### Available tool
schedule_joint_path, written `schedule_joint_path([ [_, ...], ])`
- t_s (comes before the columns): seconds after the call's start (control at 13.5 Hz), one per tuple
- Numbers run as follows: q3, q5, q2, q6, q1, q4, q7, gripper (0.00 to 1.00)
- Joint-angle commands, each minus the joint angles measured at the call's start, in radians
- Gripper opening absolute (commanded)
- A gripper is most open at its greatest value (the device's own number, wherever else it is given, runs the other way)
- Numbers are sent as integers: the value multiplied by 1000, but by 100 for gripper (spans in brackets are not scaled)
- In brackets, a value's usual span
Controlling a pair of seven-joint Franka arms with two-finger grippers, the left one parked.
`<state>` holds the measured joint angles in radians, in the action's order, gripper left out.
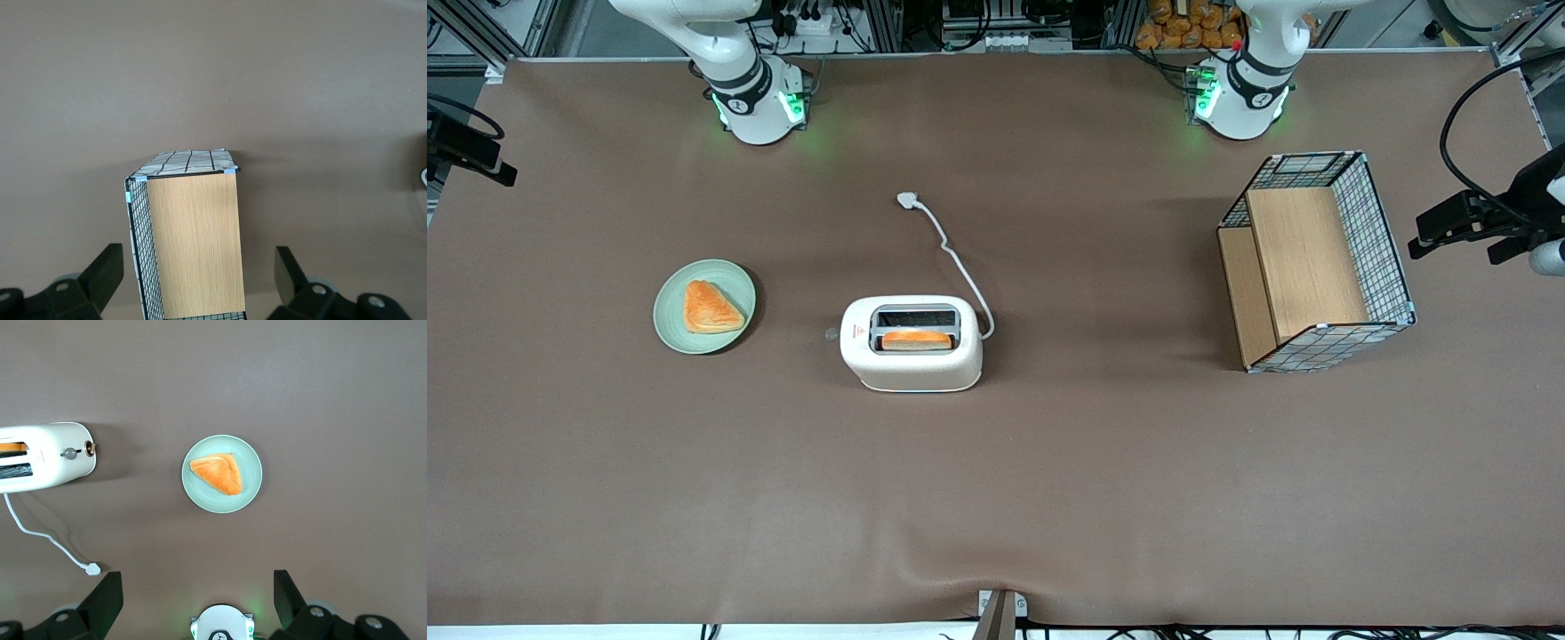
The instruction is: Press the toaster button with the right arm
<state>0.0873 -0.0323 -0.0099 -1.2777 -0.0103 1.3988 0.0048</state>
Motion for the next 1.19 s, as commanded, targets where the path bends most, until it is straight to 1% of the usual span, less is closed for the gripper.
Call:
schedule_joint_path([
  [0.0, -14, 12, 13, 20, -14, -30, 24, 100],
  [0.52, -17, -11, 36, 21, -5, -29, 14, 100],
  [0.74, -18, -84, 74, 21, 12, -18, 12, 100],
  [0.89, -18, -116, 114, 21, 29, 2, 14, 100],
  [1.04, -18, -205, 152, 14, 39, 41, 26, 100],
  [1.11, -18, -236, 178, 12, 42, 52, 26, 100],
])
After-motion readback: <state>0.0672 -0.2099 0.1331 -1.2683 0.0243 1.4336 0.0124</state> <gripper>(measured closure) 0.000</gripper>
